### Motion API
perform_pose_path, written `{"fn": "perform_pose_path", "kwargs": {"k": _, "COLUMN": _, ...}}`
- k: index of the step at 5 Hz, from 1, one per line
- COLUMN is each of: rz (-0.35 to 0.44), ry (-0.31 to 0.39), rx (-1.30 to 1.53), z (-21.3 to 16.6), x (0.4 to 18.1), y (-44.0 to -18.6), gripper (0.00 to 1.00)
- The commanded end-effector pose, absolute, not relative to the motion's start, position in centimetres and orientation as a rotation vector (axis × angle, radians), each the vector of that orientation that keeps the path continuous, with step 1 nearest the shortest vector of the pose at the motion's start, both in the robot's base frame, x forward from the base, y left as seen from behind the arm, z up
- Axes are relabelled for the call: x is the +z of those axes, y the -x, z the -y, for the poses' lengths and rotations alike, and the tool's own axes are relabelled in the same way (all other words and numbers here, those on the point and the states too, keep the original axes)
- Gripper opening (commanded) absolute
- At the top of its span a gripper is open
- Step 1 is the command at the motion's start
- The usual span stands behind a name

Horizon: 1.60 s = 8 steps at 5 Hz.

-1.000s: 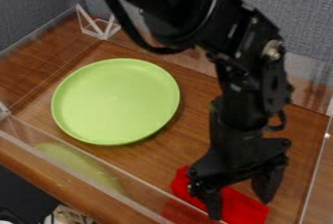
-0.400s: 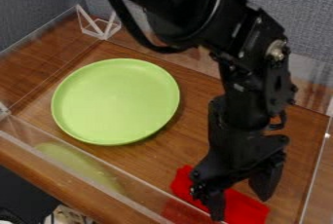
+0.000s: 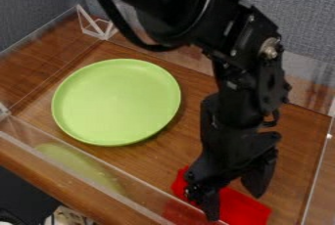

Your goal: Put the carrot on the green plate

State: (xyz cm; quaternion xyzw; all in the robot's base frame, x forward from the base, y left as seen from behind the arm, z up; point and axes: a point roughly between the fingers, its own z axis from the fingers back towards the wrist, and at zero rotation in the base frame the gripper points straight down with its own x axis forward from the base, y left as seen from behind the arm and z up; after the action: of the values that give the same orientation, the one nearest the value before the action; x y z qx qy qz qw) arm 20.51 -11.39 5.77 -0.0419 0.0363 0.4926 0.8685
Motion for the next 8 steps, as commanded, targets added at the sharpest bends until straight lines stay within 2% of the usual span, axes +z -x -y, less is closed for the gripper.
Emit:
{"fn": "perform_pose_path", "kwargs": {"k": 1, "rz": -0.058, "ry": 0.108, "rx": 0.973, "z": 11.5, "x": 5.4, "y": -21.4, "gripper": 1.00}}
{"fn": "perform_pose_path", "kwargs": {"k": 2, "rz": -0.065, "ry": 0.095, "rx": 0.913, "z": 11.8, "x": 3.9, "y": -21.7, "gripper": 1.00}}
{"fn": "perform_pose_path", "kwargs": {"k": 3, "rz": -0.062, "ry": 0.089, "rx": 0.964, "z": 11.3, "x": 3.0, "y": -21.9, "gripper": 0.00}}
{"fn": "perform_pose_path", "kwargs": {"k": 4, "rz": -0.053, "ry": 0.078, "rx": 0.998, "z": 10.5, "x": 2.9, "y": -21.8, "gripper": 0.00}}
{"fn": "perform_pose_path", "kwargs": {"k": 7, "rz": -0.031, "ry": 0.046, "rx": 0.864, "z": 12.0, "x": 6.4, "y": -22.3, "gripper": 0.00}}
{"fn": "perform_pose_path", "kwargs": {"k": 8, "rz": -0.025, "ry": 0.044, "rx": 0.816, "z": 11.2, "x": 8.0, "y": -22.6, "gripper": 0.00}}
